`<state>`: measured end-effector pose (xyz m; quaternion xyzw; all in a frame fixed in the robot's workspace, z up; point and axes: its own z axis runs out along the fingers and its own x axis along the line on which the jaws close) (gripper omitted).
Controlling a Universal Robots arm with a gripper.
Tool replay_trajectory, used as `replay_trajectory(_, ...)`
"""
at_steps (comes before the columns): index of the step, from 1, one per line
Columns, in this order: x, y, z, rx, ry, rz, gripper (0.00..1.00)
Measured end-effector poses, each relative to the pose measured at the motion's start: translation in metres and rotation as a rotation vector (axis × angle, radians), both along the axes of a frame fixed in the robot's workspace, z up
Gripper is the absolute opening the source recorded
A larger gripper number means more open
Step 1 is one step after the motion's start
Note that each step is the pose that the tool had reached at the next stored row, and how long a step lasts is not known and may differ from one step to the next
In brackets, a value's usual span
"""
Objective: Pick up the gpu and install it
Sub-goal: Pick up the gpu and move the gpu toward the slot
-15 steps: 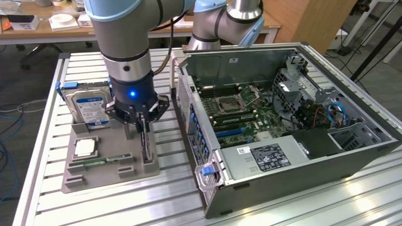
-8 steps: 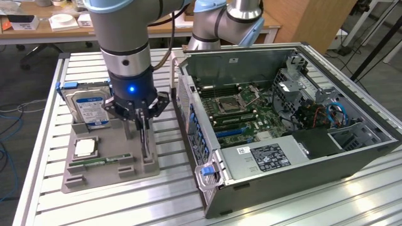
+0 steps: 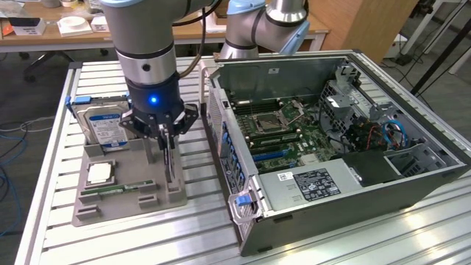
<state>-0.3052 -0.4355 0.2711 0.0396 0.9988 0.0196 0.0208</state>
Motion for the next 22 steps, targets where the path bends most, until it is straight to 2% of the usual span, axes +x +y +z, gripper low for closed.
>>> replay_trajectory(14, 0.0, 0.0, 0.0021, -0.0001, 0.0003, 0.0, 0.26)
replay_trajectory(22, 0.0, 0.0, 0.0148, -0.0001, 0.0002, 0.0, 0.26)
